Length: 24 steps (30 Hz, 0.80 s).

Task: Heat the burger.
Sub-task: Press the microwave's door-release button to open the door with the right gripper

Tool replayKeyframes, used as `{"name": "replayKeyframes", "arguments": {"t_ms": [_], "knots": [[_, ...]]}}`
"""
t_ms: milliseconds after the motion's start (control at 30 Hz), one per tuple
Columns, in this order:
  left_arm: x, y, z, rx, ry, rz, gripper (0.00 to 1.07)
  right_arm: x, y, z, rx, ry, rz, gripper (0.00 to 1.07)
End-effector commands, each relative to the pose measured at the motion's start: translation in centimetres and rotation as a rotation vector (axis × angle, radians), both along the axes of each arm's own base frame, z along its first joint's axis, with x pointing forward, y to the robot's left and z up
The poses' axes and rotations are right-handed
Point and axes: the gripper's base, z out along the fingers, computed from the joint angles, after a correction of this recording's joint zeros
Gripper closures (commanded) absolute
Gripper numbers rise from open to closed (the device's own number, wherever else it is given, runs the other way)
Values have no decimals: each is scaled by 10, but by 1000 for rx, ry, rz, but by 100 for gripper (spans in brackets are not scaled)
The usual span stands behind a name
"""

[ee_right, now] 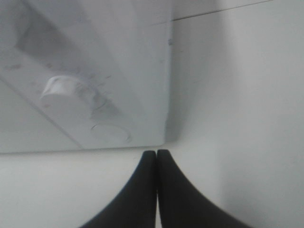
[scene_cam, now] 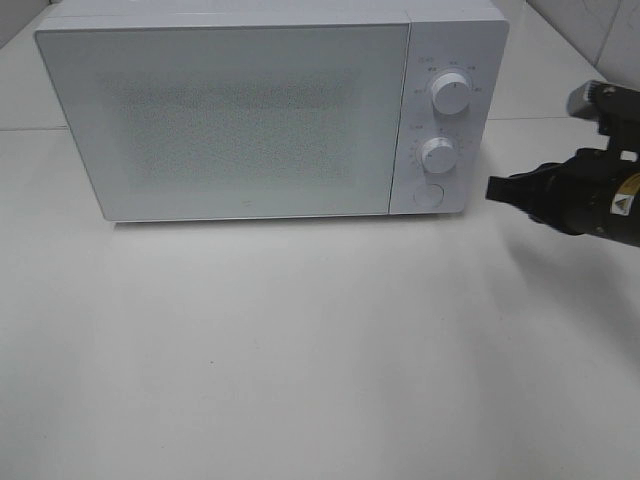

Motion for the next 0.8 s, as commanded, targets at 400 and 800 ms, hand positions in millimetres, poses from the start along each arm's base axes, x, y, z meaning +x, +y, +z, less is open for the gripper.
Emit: {"name": "replayKeyframes", "arguments": {"t_ms": [400,800], "knots": [[-2,0,0,-17,-29,5,106,26,72,-16,213,100,30,107],[-2,0,0,-17,-29,5,106,30,72,-28,560,263,-223,107]]}}
